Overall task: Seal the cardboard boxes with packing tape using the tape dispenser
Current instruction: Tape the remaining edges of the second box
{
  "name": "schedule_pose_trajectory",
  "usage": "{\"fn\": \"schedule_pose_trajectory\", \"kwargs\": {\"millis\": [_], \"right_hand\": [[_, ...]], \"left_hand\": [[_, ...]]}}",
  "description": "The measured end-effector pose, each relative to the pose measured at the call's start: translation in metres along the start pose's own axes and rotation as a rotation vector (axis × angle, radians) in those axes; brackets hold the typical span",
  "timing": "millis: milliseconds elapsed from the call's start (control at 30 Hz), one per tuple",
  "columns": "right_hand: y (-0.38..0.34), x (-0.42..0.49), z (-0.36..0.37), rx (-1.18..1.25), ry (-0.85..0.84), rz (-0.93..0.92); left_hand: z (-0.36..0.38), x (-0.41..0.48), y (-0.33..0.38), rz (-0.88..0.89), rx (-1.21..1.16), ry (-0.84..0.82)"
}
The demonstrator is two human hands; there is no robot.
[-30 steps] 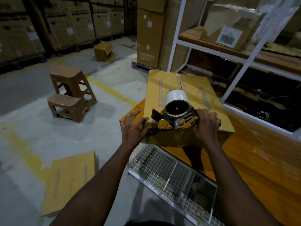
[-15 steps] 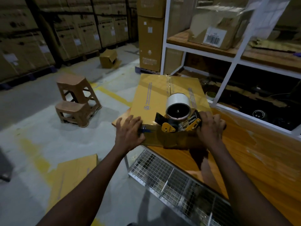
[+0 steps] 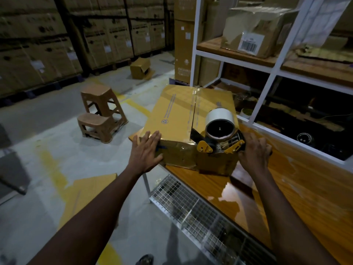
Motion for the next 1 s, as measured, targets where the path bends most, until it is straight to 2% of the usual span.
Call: {"fn": "schedule_pose_trajectory", "kwargs": {"millis": [133, 333, 500, 633, 833, 1000], "right_hand": [[-0.004, 0.0, -0.003, -0.012, -0.025, 0.005], [-0.031, -0.014, 0.004, 0.017, -0.022, 0.055], [-0.027, -0.014, 0.006, 0.026, -0.015, 0.038], [-0.022, -0.006, 0.005, -0.003, -0.04, -0.009], [0.03, -0.019, -0.01, 0.026, 0.037, 0.047], [0.035, -0.02, -0.014, 0.023, 0.03, 0.056]], "left_hand": [[-0.002, 0.001, -0.002, -0.012, 0.026, -0.032], [-0.009, 0.009, -0.003, -0.173, -0.01, -0.131], [-0.025, 0.014, 0.047, 0.028, -0.011, -0.119], [-0.022, 0.012, 0.042, 0.021, -0.045, -0.097], [-0.021, 0.009, 0.046, 0.025, -0.027, -0.083], [-0.024, 0.014, 0.055, -0.019, -0.022, -0.114]]}}
Point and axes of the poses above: each hand's wrist, its own x-axis towards the middle knuckle, its own z-axis out of the palm, y = z × x, the point moved 3 cm from there along x, towards the middle knuckle, and after that the axes turned 11 degrees about x, right-handed, at the moved point
